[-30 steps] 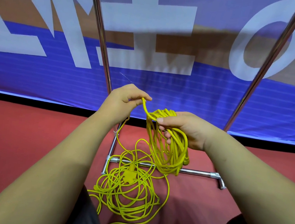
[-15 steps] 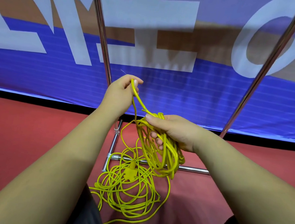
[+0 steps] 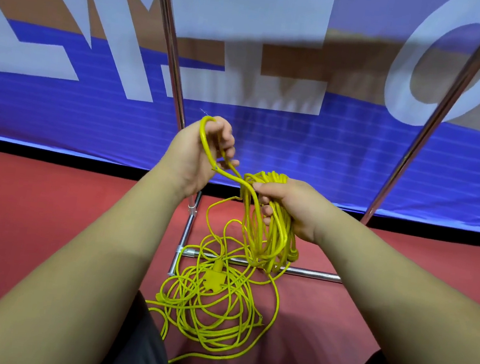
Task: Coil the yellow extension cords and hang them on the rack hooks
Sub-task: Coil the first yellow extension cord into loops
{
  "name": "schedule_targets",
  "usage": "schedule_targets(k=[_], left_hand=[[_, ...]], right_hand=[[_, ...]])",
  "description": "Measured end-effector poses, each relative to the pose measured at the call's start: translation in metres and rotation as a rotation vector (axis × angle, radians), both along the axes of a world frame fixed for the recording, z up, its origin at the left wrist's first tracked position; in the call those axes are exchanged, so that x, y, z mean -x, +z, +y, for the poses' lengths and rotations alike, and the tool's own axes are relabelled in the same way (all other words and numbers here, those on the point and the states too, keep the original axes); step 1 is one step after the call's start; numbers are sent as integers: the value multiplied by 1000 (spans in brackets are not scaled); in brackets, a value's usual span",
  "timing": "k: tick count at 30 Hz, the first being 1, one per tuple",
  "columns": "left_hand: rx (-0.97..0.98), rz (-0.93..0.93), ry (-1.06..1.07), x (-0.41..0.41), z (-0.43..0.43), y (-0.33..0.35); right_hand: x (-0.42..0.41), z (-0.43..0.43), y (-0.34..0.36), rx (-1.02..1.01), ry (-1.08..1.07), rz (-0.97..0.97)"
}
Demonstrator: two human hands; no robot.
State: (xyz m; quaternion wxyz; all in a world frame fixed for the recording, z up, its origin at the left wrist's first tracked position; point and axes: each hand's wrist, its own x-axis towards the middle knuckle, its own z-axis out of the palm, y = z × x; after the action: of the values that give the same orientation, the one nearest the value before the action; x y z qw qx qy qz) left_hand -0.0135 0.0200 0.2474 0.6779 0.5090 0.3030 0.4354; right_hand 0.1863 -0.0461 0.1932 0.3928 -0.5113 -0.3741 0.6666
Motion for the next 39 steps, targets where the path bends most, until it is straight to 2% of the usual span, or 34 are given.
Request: schedule_targets(k=[2, 3, 4, 7, 9, 11, 15, 20, 23, 27, 29, 33, 39], left_hand=[[46, -71, 33, 2, 5, 2], [57, -37, 65, 0, 8, 3], [39, 72, 114, -2, 8, 3], [-169, 671, 252, -9, 4, -1], [-372, 775, 175, -12, -1, -9], [-465, 811, 131, -13, -3, -16], [-513, 851, 183, -19, 3, -24], [-420, 931, 273, -24, 4, -33], [-324, 885, 271, -21, 9, -37], [-302, 911, 235, -10, 15, -44], [-311, 924, 204, -3, 18, -48], [-306, 893, 130, 7, 22, -54], [-177, 735, -92, 10, 19, -51]], right_hand=[[-1, 3, -3, -20, -37, -18], [-2, 3, -3, -23, -49, -34], [-3, 3, -4, -23, -55, -51], [-4, 1, -3, -18, -53, -88], [-2, 0, 0, -8, -40, -84], [-1, -1, 1, -1, -38, -61], [3, -4, 2, -17, 6, -14], [11, -7, 2, -60, 41, 98], [15, -6, 4, -15, -27, 143], [15, -3, 6, 27, -45, 208], [12, -4, 7, 15, -43, 185], [4, -8, 13, -70, -42, 15], [-3, -4, 16, -113, -131, -24]])
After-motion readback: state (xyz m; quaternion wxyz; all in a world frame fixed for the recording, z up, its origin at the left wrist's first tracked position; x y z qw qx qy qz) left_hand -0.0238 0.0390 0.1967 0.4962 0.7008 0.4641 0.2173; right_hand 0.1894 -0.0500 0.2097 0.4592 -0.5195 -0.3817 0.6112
